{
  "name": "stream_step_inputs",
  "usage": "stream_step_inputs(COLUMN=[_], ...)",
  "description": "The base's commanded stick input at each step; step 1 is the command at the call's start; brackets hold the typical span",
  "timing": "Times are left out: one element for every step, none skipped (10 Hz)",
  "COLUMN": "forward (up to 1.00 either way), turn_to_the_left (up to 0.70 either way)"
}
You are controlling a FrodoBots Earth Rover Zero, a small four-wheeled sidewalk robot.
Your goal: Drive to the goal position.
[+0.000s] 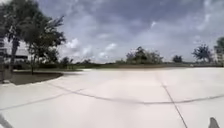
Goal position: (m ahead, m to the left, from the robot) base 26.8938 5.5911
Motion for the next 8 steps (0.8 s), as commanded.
stream_step_inputs(forward=[0.70, 0.70, 0.70, 0.70, 0.70, 0.70, 0.70, 0.70], turn_to_the_left=[0.00, 0.00, 0.00, 0.00, 0.00, 0.13, 0.35, 0.20])
